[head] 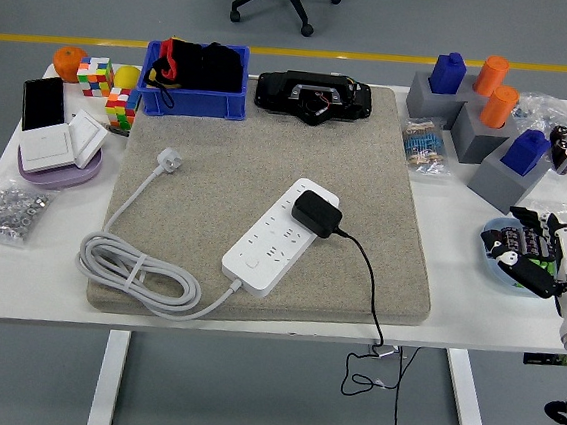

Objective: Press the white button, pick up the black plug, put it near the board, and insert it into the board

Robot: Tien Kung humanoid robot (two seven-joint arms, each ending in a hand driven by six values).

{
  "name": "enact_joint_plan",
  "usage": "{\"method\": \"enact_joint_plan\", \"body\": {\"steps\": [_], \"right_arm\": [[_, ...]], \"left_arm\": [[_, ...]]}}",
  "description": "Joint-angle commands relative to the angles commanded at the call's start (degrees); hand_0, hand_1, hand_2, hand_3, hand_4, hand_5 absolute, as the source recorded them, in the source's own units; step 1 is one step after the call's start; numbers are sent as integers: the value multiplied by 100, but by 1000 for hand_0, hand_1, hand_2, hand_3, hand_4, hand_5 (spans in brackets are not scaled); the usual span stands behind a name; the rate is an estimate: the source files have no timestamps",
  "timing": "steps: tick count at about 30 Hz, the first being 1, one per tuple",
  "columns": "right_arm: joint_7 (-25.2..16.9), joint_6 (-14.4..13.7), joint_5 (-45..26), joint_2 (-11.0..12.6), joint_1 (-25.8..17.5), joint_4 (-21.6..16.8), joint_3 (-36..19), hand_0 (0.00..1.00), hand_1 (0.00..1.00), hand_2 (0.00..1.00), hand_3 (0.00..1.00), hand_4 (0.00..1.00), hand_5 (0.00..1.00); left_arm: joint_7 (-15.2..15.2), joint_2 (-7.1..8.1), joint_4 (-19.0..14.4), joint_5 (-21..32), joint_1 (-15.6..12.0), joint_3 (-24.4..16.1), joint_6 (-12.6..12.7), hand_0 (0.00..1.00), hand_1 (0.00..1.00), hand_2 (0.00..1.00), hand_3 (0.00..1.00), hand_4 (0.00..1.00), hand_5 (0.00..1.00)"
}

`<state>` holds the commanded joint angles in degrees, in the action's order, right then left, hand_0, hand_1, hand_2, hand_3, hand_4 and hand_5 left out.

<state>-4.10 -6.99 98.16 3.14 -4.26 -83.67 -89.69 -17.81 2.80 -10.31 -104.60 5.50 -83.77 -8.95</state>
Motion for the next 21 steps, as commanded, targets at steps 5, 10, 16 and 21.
{"method": "enact_joint_plan", "body": {"steps": [5,10,16,21], "right_arm": [[9,8,-36,-22,89,25,58,886,804,735,670,893,344],[20,24,-14,-49,130,8,110,886,804,735,670,893,344],[54,98,-15,51,143,24,174,886,802,735,667,882,334],[166,302,54,1,178,-14,10,885,801,733,666,866,313]], "left_arm": [[-27,-72,0,-85,-31,-16,-47,689,636,613,632,559,165],[-8,-104,0,224,35,176,-38,689,636,613,632,559,165],[9,1,0,139,-51,-75,31,690,637,613,632,559,165],[-11,63,0,-102,-116,-366,77,690,637,613,632,559,165]]}}
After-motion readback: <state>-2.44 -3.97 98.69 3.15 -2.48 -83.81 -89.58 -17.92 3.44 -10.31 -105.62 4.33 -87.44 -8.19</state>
